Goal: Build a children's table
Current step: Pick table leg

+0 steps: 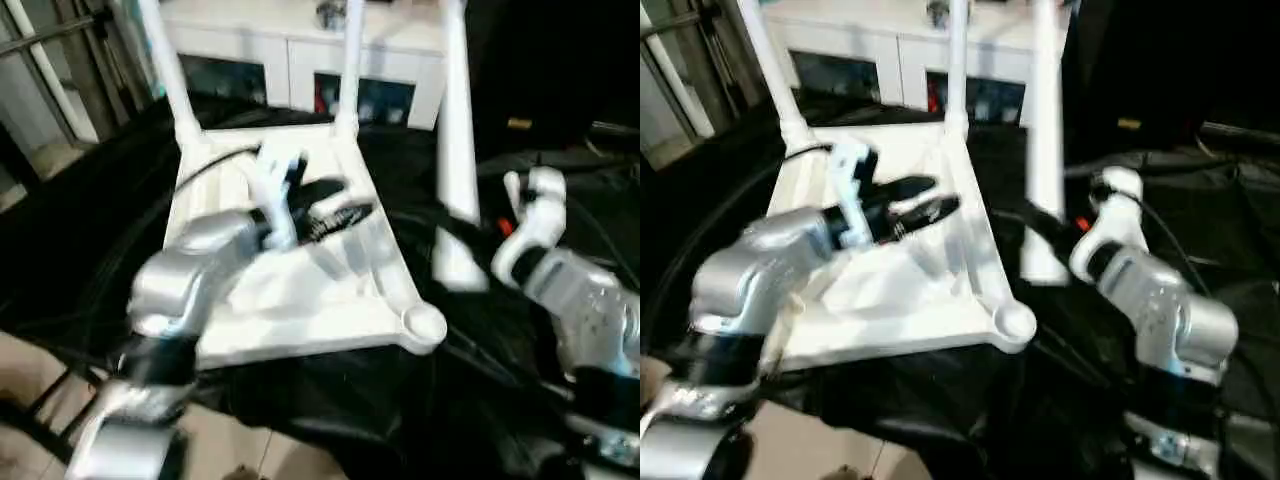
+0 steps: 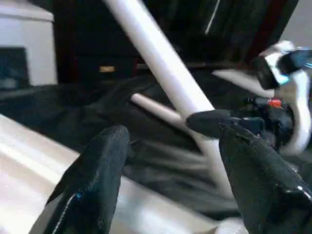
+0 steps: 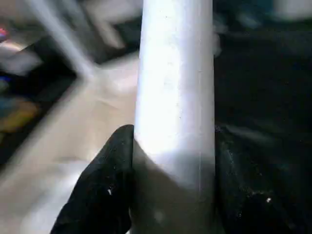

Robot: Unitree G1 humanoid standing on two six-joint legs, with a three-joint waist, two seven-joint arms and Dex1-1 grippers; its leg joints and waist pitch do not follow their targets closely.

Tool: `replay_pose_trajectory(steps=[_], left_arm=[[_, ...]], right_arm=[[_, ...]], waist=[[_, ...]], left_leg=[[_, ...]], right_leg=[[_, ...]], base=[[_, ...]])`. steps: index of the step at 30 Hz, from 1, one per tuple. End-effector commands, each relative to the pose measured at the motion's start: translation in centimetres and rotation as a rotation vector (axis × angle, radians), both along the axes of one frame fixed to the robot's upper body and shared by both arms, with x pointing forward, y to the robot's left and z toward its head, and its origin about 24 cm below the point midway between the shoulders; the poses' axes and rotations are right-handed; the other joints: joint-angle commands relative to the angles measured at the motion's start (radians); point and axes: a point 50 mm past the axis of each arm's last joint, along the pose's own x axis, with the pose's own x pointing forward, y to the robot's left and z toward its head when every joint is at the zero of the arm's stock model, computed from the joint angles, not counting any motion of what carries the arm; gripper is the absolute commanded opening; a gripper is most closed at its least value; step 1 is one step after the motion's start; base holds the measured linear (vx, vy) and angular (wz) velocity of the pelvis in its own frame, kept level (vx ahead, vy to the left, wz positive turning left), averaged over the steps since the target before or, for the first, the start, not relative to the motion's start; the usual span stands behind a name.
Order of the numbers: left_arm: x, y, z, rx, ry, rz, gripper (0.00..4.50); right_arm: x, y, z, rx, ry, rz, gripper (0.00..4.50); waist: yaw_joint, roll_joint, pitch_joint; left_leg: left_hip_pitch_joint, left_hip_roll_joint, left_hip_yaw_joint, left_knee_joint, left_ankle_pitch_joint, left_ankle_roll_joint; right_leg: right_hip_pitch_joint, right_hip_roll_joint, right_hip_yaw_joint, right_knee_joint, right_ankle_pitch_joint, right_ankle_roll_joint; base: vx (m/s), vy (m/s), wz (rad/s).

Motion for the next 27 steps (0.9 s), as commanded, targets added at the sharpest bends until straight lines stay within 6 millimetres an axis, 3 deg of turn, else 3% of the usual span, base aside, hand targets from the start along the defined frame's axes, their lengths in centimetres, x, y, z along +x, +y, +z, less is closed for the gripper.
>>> replay_pose_trajectory(steps=[1, 5, 8, 9, 10, 11, 12, 13, 18, 27], left_arm=[[0.5, 0.2, 0.1, -0.026, 0.045, 0.023, 3.34], [1.7, -0.6, 0.2, -0.091, 0.136, 0.069, 3.34], [1.5, -1.6, 1.0, -0.214, 0.187, -0.006, 3.34], [1.5, -1.8, 1.1, -0.231, 0.197, -0.016, 3.34], [1.3, -2.0, 1.2, -0.246, 0.213, -0.034, 3.34], [1.3, -2.1, 1.2, -0.248, 0.217, -0.041, 3.34], [1.2, -2.3, 1.2, -0.246, 0.222, -0.046, 3.34], [1.2, -2.4, 1.1, -0.237, 0.225, -0.043, 3.34], [1.2, -2.7, 1.0, -0.264, 0.248, -0.036, 3.34], [1.1, -2.3, 1.1, -0.294, 0.265, -0.017, 2.5]], right_arm=[[-0.5, 0.8, 0.5, 0.053, -0.048, 0.079, 1.86], [-1.4, 2.5, 0.7, 0.121, -0.109, 0.239, 1.86], [-1.9, 3.6, 0.4, 0.109, -0.123, 0.336, 1.86], [-1.9, 3.7, 0.3, 0.106, -0.121, 0.345, 1.86], [-2.0, 3.8, 0.3, 0.108, -0.128, 0.36, 1.86], [-2.0, 3.8, 0.3, 0.112, -0.13, 0.365, 1.86], [-2.0, 3.9, 0.4, 0.119, -0.135, 0.375, 1.86], [-2.0, 4.0, 0.4, 0.118, -0.136, 0.383, 1.86], [-2.1, 4.4, 0.2, 0.085, -0.132, 0.442, 1.86], [-1.8, 4.9, 0.0, 0.033, -0.132, 0.476, 1.86]], waist=[[0.008, -0.012, -0.077], [0.013, -0.021, -0.074], [0.017, -0.021, -0.072], [0.02, -0.02, -0.073], [0.021, -0.034, -0.071], [0.025, -0.029, -0.071], [0.023, -0.037, -0.071], [0.024, -0.034, -0.07], [0.025, -0.041, -0.071], [0.024, -0.044, -0.069]], left_leg=[[0.001, 0.006, 0.002, -0.048, -0.057, 0.05], [0.004, 0.007, 0.004, -0.049, -0.082, 0.049], [-0.001, 0.008, 0.001, -0.051, -0.076, 0.041], [0.002, 0.009, 0.002, -0.05, -0.077, 0.039], [-0.001, 0.007, 0.003, -0.051, -0.072, 0.04], [0.001, 0.008, 0.002, -0.051, -0.072, 0.04], [0.0, 0.009, 0.003, -0.051, -0.072, 0.044], [0.0, 0.01, 0.001, -0.053, -0.072, 0.043], [0.0, 0.01, 0.001, -0.052, -0.069, 0.043], [-0.002, 0.01, 0.0, -0.053, -0.073, 0.04]], right_leg=[[0.066, -0.063, 0.045, -0.072, -0.067, -0.184], [0.067, -0.065, 0.044, -0.081, -0.126, -0.169], [0.066, -0.069, 0.043, -0.083, -0.165, -0.154], [0.064, -0.07, 0.043, -0.084, -0.167, -0.156], [0.066, -0.069, 0.042, -0.081, -0.171, -0.154], [0.064, -0.071, 0.043, -0.083, -0.179, -0.152], [0.063, -0.069, 0.043, -0.085, -0.179, -0.146], [0.063, -0.07, 0.042, -0.084, -0.184, -0.142], [0.066, -0.071, 0.043, -0.084, -0.159, -0.136], [0.064, -0.07, 0.042, -0.087, -0.187, -0.123]], base=[[0.0, 0.0, 0.0], [0.0, 0.0, 0.0], [0.0, 0.0, 0.0], [0.0, 0.0, 0.0], [0.0, 0.0, 0.0], [0.0, 0.0, 0.0], [0.0, 0.0, 0.0], [0.0, 0.0, 0.0], [0.0, 0.0, 0.0], [0.0, 0.0, 0.0]])
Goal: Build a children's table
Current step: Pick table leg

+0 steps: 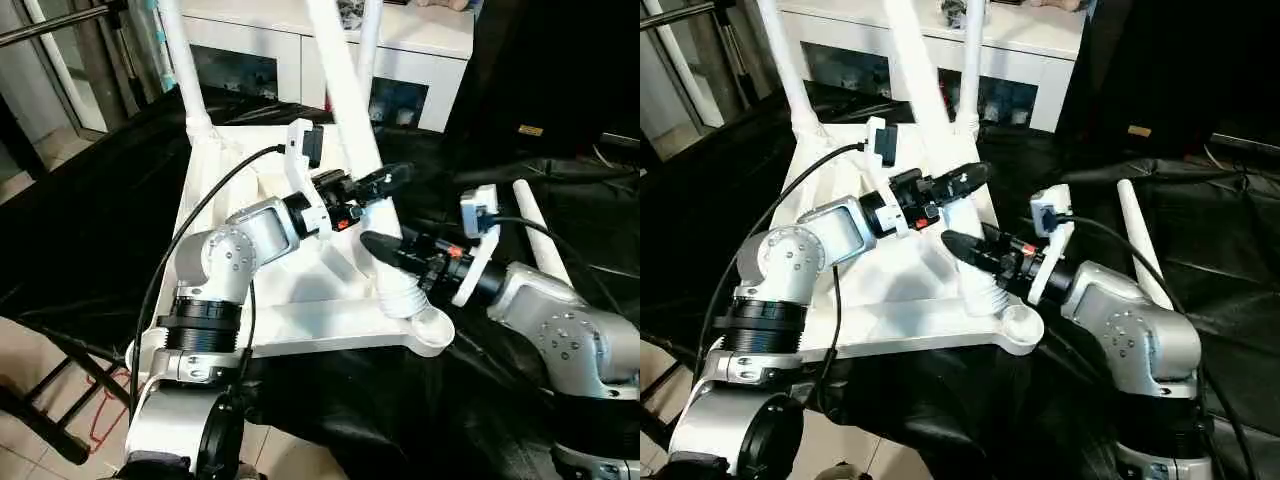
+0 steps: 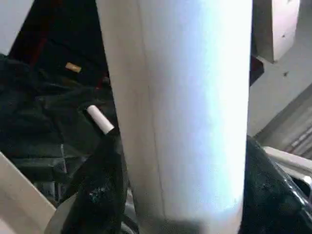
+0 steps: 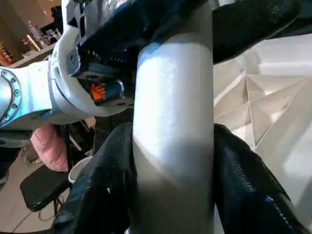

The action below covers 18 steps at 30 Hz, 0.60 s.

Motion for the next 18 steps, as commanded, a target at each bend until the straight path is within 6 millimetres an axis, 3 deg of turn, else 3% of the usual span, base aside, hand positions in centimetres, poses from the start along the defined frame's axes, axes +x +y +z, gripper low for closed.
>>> replay_pose_trajectory(steps=[1, 8, 18], left_arm=[[0.1, 0.1, 0.4, -0.005, -0.004, 0.02, 2.48], [0.3, 0.3, 0.2, -0.001, 0.022, 0.073, 2.01], [0.5, 0.7, 0.7, 0.001, 0.0, 0.11, 1.91]], right_arm=[[0.4, 0.0, 0.8, -0.007, -0.045, 0.007, 1.86], [0.8, 0.1, 0.7, -0.029, -0.055, -0.017, 1.86], [1.4, 0.3, 0.5, -0.055, -0.066, -0.054, 1.86]], waist=[[0.005, -0.02, -0.072], [0.003, -0.022, -0.072], [0.003, -0.023, -0.071]], left_leg=[[0.0, 0.011, 0.001, -0.057, -0.073, 0.035], [-0.001, 0.01, 0.001, -0.056, -0.072, 0.036], [0.001, 0.013, 0.0, -0.057, -0.07, 0.033]], right_leg=[[0.064, -0.069, 0.045, -0.084, -0.183, -0.125], [0.064, -0.068, 0.044, -0.083, -0.171, -0.131], [0.065, -0.069, 0.045, -0.08, -0.137, -0.145]], base=[[0.0, 0.0, 0.0], [0.0, 0.0, 0.0], [0.0, 0.0, 0.0]])
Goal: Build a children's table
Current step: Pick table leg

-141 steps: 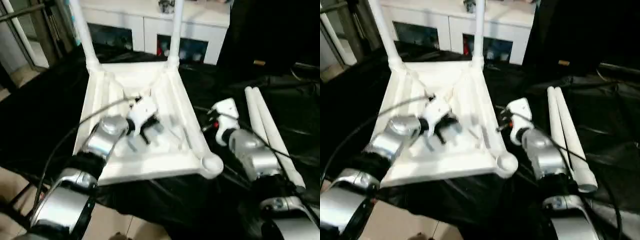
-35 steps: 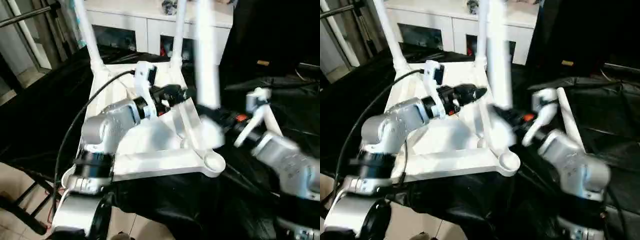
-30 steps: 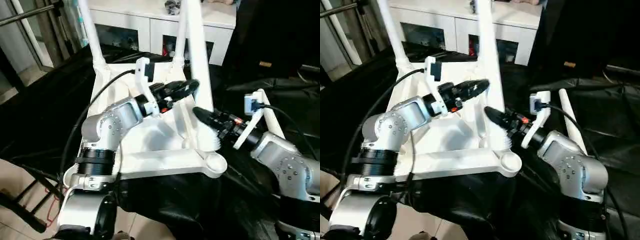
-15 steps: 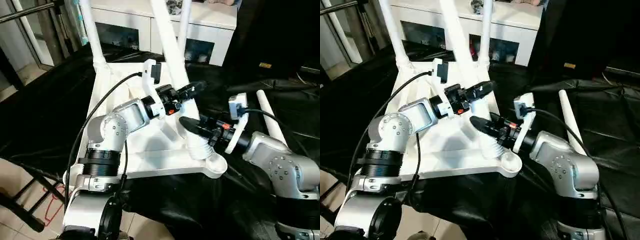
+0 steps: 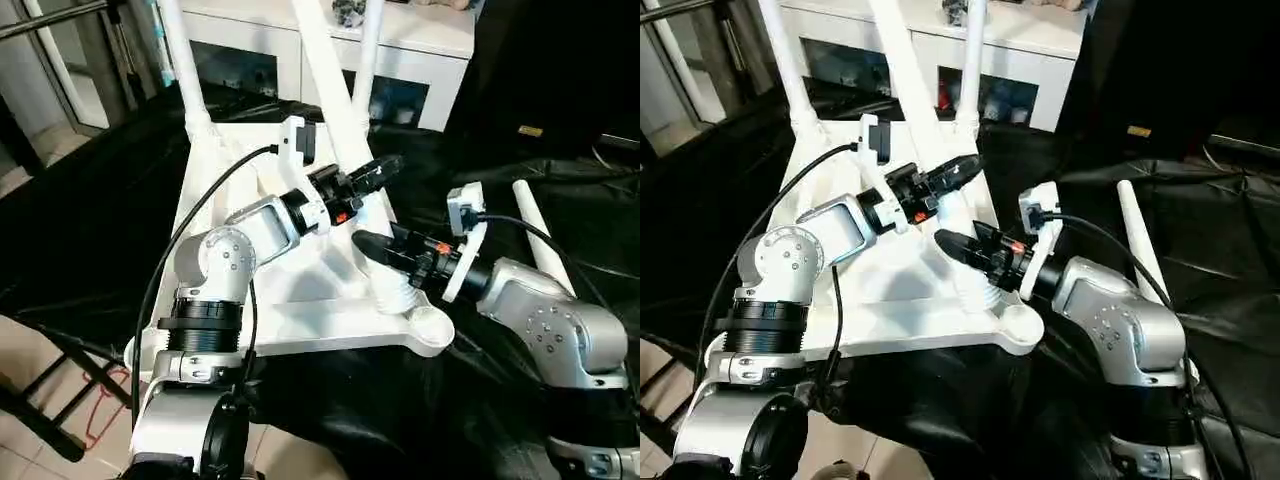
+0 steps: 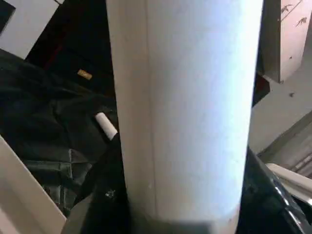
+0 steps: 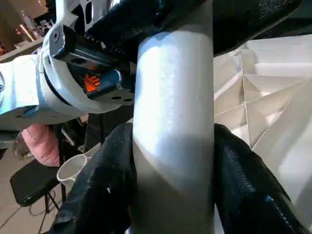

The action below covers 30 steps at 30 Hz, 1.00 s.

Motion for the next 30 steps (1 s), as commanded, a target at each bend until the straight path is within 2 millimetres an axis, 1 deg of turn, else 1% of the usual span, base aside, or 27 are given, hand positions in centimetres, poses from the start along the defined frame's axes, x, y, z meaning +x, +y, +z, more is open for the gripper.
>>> replay_pose_trajectory(steps=[1, 3, 5, 6, 7, 9, 10, 11, 12, 14, 16, 18, 21, 23, 26, 30], left_arm=[[0.2, 0.4, 0.7, 0.034, -0.039, 0.036, 1.91], [0.0, 0.4, 0.8, 0.084, -0.084, -0.001, 1.9], [-0.2, 0.3, 0.9, 0.115, -0.121, -0.038, 1.9], [-0.3, 0.3, 1.0, 0.123, -0.131, -0.048, 1.89], [-0.4, 0.2, 1.1, 0.137, -0.15, -0.067, 1.89], [-0.5, 0.2, 1.2, 0.164, -0.174, -0.105, 1.89], [-0.7, 0.2, 1.2, 0.191, -0.194, -0.143, 1.88], [-0.7, 0.1, 1.3, 0.199, -0.205, -0.167, 1.88], [-0.8, 0.1, 1.4, 0.205, -0.212, -0.182, 1.88], [-0.8, 0.1, 1.5, 0.211, -0.226, -0.209, 1.88], [-1.0, 0.0, 1.6, 0.214, -0.237, -0.241, 1.88], [-1.3, -0.1, 1.8, 0.212, -0.25, -0.279, 1.88], [-1.5, -0.3, 1.8, 0.21, -0.254, -0.3, 1.88], [-1.7, -0.3, 1.8, 0.208, -0.26, -0.325, 1.88], [-1.8, -0.4, 1.8, 0.204, -0.263, -0.338, 1.88], [-2.0, -0.4, 1.8, 0.196, -0.265, -0.363, 1.88]], right_arm=[[0.5, -0.2, 0.6, -0.025, -0.035, -0.043, 1.86], [0.6, -0.2, 0.6, 0.013, 0.006, -0.029, 2.56], [0.6, -0.2, 0.6, 0.012, 0.022, -0.015, 2.58], [0.6, -0.2, 0.5, 0.004, 0.023, -0.014, 2.77], [0.7, -0.3, 0.4, -0.024, 0.021, -0.016, 2.89], [0.9, -0.4, 0.3, -0.056, 0.027, -0.003, 2.89], [0.9, -0.5, 0.2, -0.089, 0.034, 0.022, 2.96], [0.9, -0.6, 0.2, -0.108, 0.036, 0.054, 2.96], [0.8, -0.6, 0.3, -0.125, 0.04, 0.085, 2.98], [0.6, -0.6, 0.2, -0.153, 0.05, 0.128, 2.98], [0.5, -0.6, 0.1, -0.184, 0.058, 0.162, 2.98], [0.4, -0.4, -0.1, -0.215, 0.058, 0.191, 2.98], [0.5, -0.2, -0.2, -0.226, 0.055, 0.203, 2.98], [0.4, -0.1, -0.2, -0.225, 0.061, 0.227, 2.98], [0.2, 0.1, -0.2, -0.227, 0.063, 0.257, 2.98], [0.1, 0.2, -0.4, -0.232, 0.066, 0.271, 2.98]], waist=[[0.004, -0.013, -0.077], [0.003, -0.013, -0.076], [0.002, -0.011, -0.076], [0.002, -0.011, -0.075], [0.002, -0.009, -0.075], [0.002, -0.008, -0.076], [0.002, -0.006, -0.076], [0.003, -0.006, -0.076], [0.003, -0.006, -0.077], [0.004, -0.009, -0.077], [0.004, -0.011, -0.077], [0.005, -0.011, -0.078], [0.003, -0.014, -0.077], [0.003, -0.014, -0.077], [0.003, -0.014, -0.077], [0.003, -0.01, -0.078]], left_leg=[[0.001, 0.012, 0.0, -0.057, -0.069, 0.032], [0.002, 0.012, 0.001, -0.058, -0.071, 0.034], [0.004, 0.014, 0.0, -0.059, -0.077, 0.03], [0.005, 0.014, 0.0, -0.06, -0.077, 0.027], [0.005, 0.014, 0.0, -0.06, -0.076, 0.023], [0.005, 0.014, 0.0, -0.06, -0.077, 0.018], [0.005, 0.013, 0.0, -0.06, -0.078, 0.016], [0.005, 0.013, 0.002, -0.058, -0.078, 0.017], [0.005, 0.014, 0.001, -0.058, -0.075, 0.017], [0.003, 0.013, 0.001, -0.058, -0.07, 0.019], [0.003, 0.013, 0.002, -0.056, -0.069, 0.022], [0.003, 0.013, 0.002, -0.056, -0.069, 0.023], [0.002, 0.013, 0.002, -0.055, -0.07, 0.024], [0.003, 0.014, 0.002, -0.056, -0.075, 0.023], [0.003, 0.015, 0.002, -0.055, -0.065, 0.026], [0.002, 0.014, 0.002, -0.054, -0.065, 0.028]], right_leg=[[0.065, -0.069, 0.045, -0.079, -0.134, -0.146], [0.065, -0.069, 0.046, -0.079, -0.136, -0.148], [0.063, -0.069, 0.047, -0.08, -0.148, -0.145], [0.063, -0.069, 0.046, -0.079, -0.152, -0.141], [0.063, -0.069, 0.046, -0.08, -0.152, -0.138], [0.064, -0.07, 0.047, -0.079, -0.145, -0.142], [0.064, -0.069, 0.047, -0.077, -0.138, -0.145], [0.064, -0.068, 0.048, -0.076, -0.13, -0.145], [0.066, -0.068, 0.048, -0.075, -0.121, -0.147], [0.069, -0.068, 0.047, -0.072, -0.103, -0.157], [0.069, -0.069, 0.048, -0.072, -0.1, -0.163], [0.069, -0.07, 0.048, -0.072, -0.106, -0.165], [0.069, -0.071, 0.048, -0.072, -0.115, -0.169], [0.067, -0.071, 0.047, -0.073, -0.129, -0.17], [0.067, -0.07, 0.048, -0.07, -0.105, -0.176], [0.068, -0.07, 0.048, -0.069, -0.1, -0.18]], base=[[0.0, 0.0, 0.0], [0.0, 0.0, 0.0], [0.0, 0.0, 0.0], [0.0, 0.0, 0.0], [0.0, 0.0, 0.0], [0.0, 0.0, 0.0], [0.0, 0.0, 0.0], [0.0, 0.0, 0.0], [0.0, 0.0, 0.0], [0.0, 0.0, 0.0], [0.0, 0.0, 0.0], [0.0, 0.0, 0.0], [0.0, 0.0, 0.0], [0.0, 0.0, 0.0], [0.0, 0.0, 0.0], [0.0, 0.0, 0.0]])
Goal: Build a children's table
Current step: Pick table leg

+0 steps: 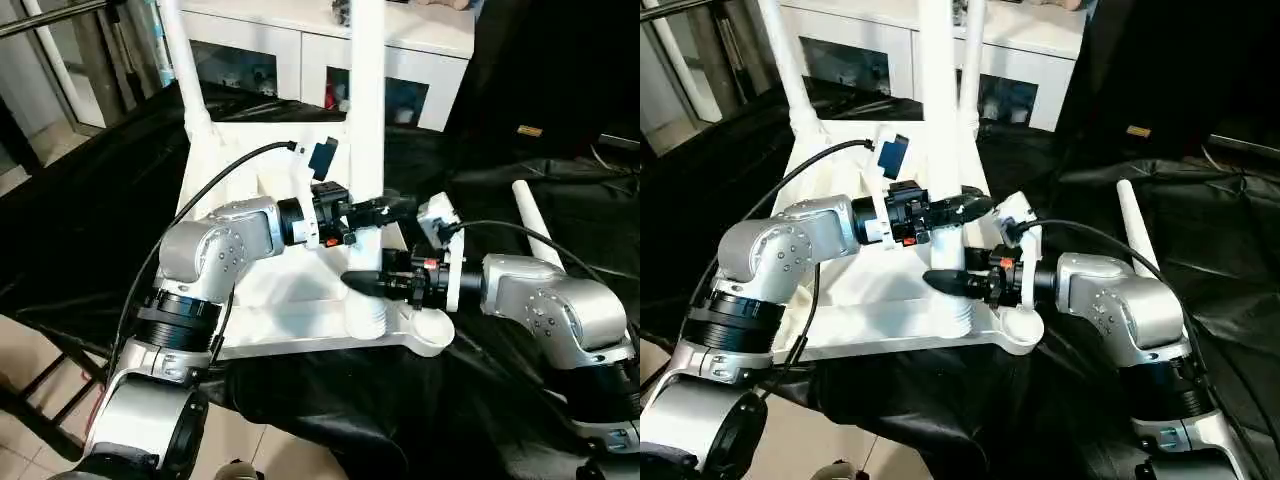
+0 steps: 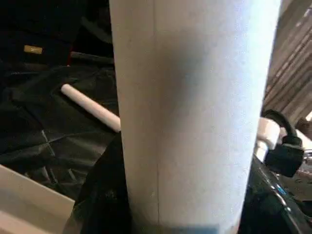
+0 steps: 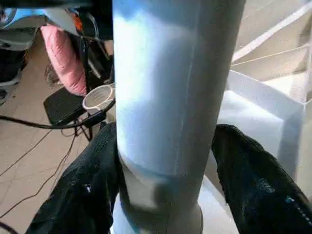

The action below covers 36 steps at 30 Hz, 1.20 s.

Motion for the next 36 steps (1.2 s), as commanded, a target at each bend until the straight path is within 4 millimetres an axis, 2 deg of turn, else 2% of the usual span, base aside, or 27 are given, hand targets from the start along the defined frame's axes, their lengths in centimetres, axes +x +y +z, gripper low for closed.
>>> replay_pose_trajectory(steps=[1, 11, 13, 15, 19, 24, 25, 26, 27, 29, 31, 33, 34, 36], left_arm=[[-0.4, -0.7, 1.5, -0.014, -0.052, -0.057, 1.88], [-0.7, -1.0, 1.6, -0.039, -0.038, -0.095, 1.88], [-0.7, -1.1, 1.6, -0.038, -0.036, -0.093, 1.88], [-0.7, -1.1, 1.6, -0.042, -0.032, -0.093, 1.88], [-0.7, -1.0, 1.6, -0.04, -0.031, -0.095, 1.88], [-0.6, -1.1, 1.5, -0.022, -0.044, -0.083, 1.88], [-0.5, -1.1, 1.5, -0.02, -0.045, -0.078, 2.23], [-0.5, -1.2, 1.6, -0.025, -0.044, -0.079, 2.44], [-0.5, -1.2, 1.6, -0.033, -0.04, -0.081, 2.58], [-0.2, -1.4, 2.3, -0.1, -0.076, -0.027, 2.66], [0.2, -1.5, 2.7, -0.171, -0.101, 0.04, 2.92], [0.2, -1.5, 2.7, -0.171, -0.101, 0.04, 3.01], [0.6, -1.3, 3.4, -0.24, -0.129, 0.116, 3.01], [1.1, -1.1, 4.1, -0.31, -0.146, 0.227, 3.01]], right_arm=[[0.3, -0.2, 0.4, -0.025, -0.017, -0.003, 2.98], [0.1, 0.0, 0.0, -0.019, 0.0, 0.015, 2.98], [0.2, 0.1, 0.0, -0.016, 0.002, 0.017, 2.61], [0.2, 0.2, -0.1, -0.013, 0.004, 0.019, 2.58], [0.2, 0.2, -0.1, -0.01, 0.005, 0.022, 2.14], [0.3, 0.3, -0.1, -0.001, 0.004, 0.018, 1.91], [0.3, 0.3, -0.1, 0.003, 0.003, 0.015, 1.91], [0.3, 0.3, -0.1, 0.005, 0.002, 0.013, 1.89], [0.3, 0.3, -0.2, 0.007, 0.001, 0.01, 1.88], [0.4, 0.5, -0.2, 0.054, -0.017, -0.049, 1.88], [0.6, 0.6, -0.1, 0.091, -0.033, -0.089, 1.88], [0.6, 0.6, -0.1, 0.091, -0.033, -0.089, 1.88], [0.8, 0.6, -0.2, 0.113, -0.044, -0.126, 1.88], [0.9, 0.8, -0.2, 0.136, -0.063, -0.174, 1.88]], waist=[[0.003, -0.01, -0.078], [0.004, -0.011, -0.079], [0.004, -0.011, -0.079], [0.004, -0.011, -0.079], [0.005, -0.009, -0.08], [0.005, -0.005, -0.08], [0.005, -0.006, -0.08], [0.005, -0.003, -0.08], [0.005, -0.004, -0.08], [0.005, 0.0, -0.08], [0.005, -0.002, -0.081], [0.006, -0.002, -0.082], [0.005, 0.001, -0.081], [0.004, -0.002, -0.081]], left_leg=[[0.002, 0.014, 0.002, -0.054, -0.068, 0.028], [0.003, 0.013, 0.002, -0.053, -0.065, 0.029], [0.002, 0.014, 0.002, -0.053, -0.066, 0.029], [0.002, 0.014, 0.002, -0.053, -0.068, 0.03], [0.002, 0.014, 0.002, -0.053, -0.063, 0.029], [0.003, 0.013, 0.001, -0.053, -0.072, 0.026], [0.003, 0.014, 0.001, -0.053, -0.076, 0.025], [0.003, 0.014, 0.0, -0.053, -0.075, 0.023], [0.002, 0.013, 0.001, -0.053, -0.075, 0.023], [0.002, 0.014, 0.0, -0.053, -0.076, 0.02], [0.001, 0.013, 0.0, -0.052, -0.081, 0.021], [0.002, 0.014, -0.001, -0.052, -0.082, 0.019], [0.003, 0.015, -0.002, -0.053, -0.083, 0.021], [0.0, 0.015, -0.001, -0.051, -0.092, 0.02]], right_leg=[[0.068, -0.07, 0.048, -0.071, -0.103, -0.18], [0.069, -0.068, 0.047, -0.069, -0.091, -0.188], [0.069, -0.069, 0.047, -0.069, -0.094, -0.187], [0.069, -0.069, 0.047, -0.069, -0.097, -0.186], [0.069, -0.069, 0.047, -0.067, -0.084, -0.19], [0.07, -0.069, 0.047, -0.068, -0.085, -0.193], [0.069, -0.069, 0.047, -0.07, -0.09, -0.192], [0.07, -0.069, 0.047, -0.069, -0.087, -0.193], [0.07, -0.069, 0.047, -0.069, -0.084, -0.193], [0.069, -0.07, 0.047, -0.069, -0.073, -0.201], [0.071, -0.07, 0.046, -0.071, -0.071, -0.206], [0.072, -0.07, 0.045, -0.069, -0.066, -0.207], [0.071, -0.068, 0.046, -0.069, -0.062, -0.205], [0.074, -0.073, 0.045, -0.072, -0.06, -0.214]], base=[[0.0, 0.0, 0.0], [0.0, 0.0, 0.0], [0.0, 0.0, 0.0], [0.0, 0.0, 0.0], [0.0, 0.0, 0.0], [0.0, 0.0, 0.0], [0.0, 0.0, 0.0], [0.0, 0.0, 0.0], [0.0, 0.0, 0.0], [0.0, 0.0, 0.0], [0.0, 0.0, 0.0], [0.0, 0.0, 0.0], [0.0, 0.0, 0.0], [0.0, 0.0, 0.0]])
